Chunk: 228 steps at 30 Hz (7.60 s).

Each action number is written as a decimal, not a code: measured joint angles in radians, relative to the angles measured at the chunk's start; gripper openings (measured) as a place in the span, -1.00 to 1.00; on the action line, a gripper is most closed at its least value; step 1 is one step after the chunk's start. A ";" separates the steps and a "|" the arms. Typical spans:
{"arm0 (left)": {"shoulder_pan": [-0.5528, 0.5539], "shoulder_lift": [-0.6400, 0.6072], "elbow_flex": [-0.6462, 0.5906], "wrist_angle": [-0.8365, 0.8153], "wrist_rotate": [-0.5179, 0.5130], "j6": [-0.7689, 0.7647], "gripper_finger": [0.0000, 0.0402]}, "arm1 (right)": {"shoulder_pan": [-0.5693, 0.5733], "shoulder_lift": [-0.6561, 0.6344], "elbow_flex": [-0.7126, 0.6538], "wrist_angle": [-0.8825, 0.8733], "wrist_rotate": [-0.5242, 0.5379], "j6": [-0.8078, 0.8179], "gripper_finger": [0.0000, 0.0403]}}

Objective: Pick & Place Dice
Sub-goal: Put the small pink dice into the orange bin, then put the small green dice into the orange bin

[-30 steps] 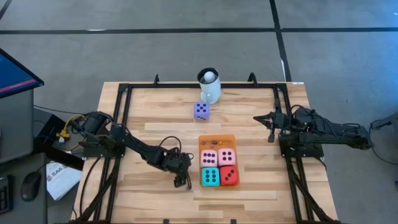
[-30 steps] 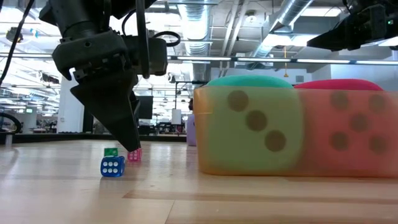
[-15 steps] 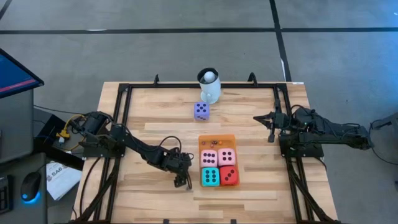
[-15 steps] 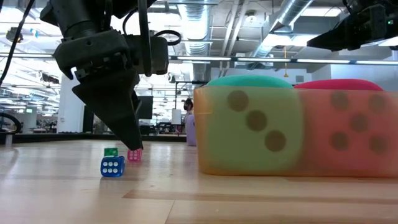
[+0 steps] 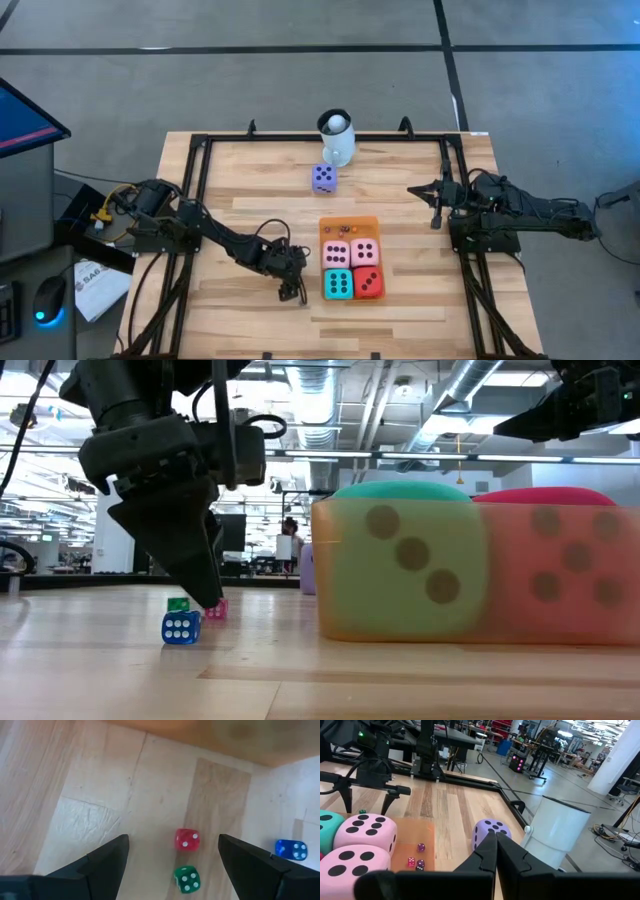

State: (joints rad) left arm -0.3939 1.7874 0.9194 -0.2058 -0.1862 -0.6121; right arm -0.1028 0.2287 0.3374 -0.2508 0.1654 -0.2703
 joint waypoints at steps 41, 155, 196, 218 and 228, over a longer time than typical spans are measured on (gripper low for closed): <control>-0.005 0.008 -0.002 0.022 0.000 0.002 0.04 | 0.000 0.000 0.000 0.000 0.000 -0.001 -1.00; 0.376 -0.200 -0.003 0.624 -0.102 0.369 -0.80 | -0.003 0.000 0.000 0.025 0.000 0.000 -1.00; 0.367 0.051 0.145 0.423 0.012 0.369 -0.53 | -0.005 0.000 0.000 0.011 0.000 -0.001 -1.00; 0.278 -0.299 0.146 -0.014 0.012 0.262 -0.81 | -0.006 0.000 0.000 0.012 0.000 -0.001 -1.00; 0.096 -0.333 0.146 -0.086 -0.046 0.081 -0.99 | -0.004 0.000 0.000 0.015 0.000 0.004 -1.00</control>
State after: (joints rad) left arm -0.2982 1.4543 1.0653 -0.2914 -0.2318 -0.5311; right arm -0.1070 0.2287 0.3374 -0.2355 0.1654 -0.2663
